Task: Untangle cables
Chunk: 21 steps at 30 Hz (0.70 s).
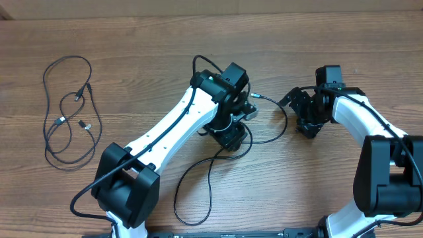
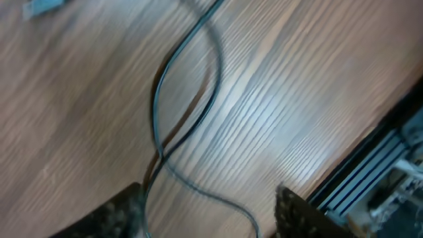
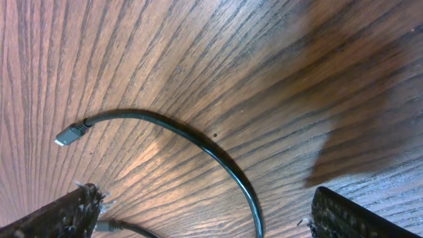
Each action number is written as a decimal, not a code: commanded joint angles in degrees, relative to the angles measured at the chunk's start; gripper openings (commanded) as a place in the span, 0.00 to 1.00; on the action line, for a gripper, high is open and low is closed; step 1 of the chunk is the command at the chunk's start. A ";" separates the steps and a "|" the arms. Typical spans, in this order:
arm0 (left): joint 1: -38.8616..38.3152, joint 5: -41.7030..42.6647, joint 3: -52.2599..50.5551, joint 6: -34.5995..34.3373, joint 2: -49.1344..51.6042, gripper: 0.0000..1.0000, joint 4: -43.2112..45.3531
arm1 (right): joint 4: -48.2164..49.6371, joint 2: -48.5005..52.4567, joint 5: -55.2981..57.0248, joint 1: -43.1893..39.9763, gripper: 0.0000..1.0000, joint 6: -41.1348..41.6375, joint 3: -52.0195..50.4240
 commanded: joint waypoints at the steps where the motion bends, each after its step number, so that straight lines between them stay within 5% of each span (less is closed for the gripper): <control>1: 0.15 -4.70 -2.08 -5.49 0.83 0.69 -1.62 | 0.11 0.11 -0.31 0.07 1.00 -0.07 -0.39; 11: 0.26 -11.52 -10.47 -20.55 1.01 0.75 -1.36 | 0.09 0.11 -0.31 0.09 1.00 -0.07 -0.39; 18: 0.57 -11.54 -18.03 -23.63 1.01 0.90 1.64 | 0.11 0.11 -0.31 0.09 1.00 -0.07 -0.39; 21: 1.03 -11.54 -21.00 -24.90 1.01 0.90 4.39 | 0.11 0.11 -0.31 0.09 1.00 -0.07 -0.39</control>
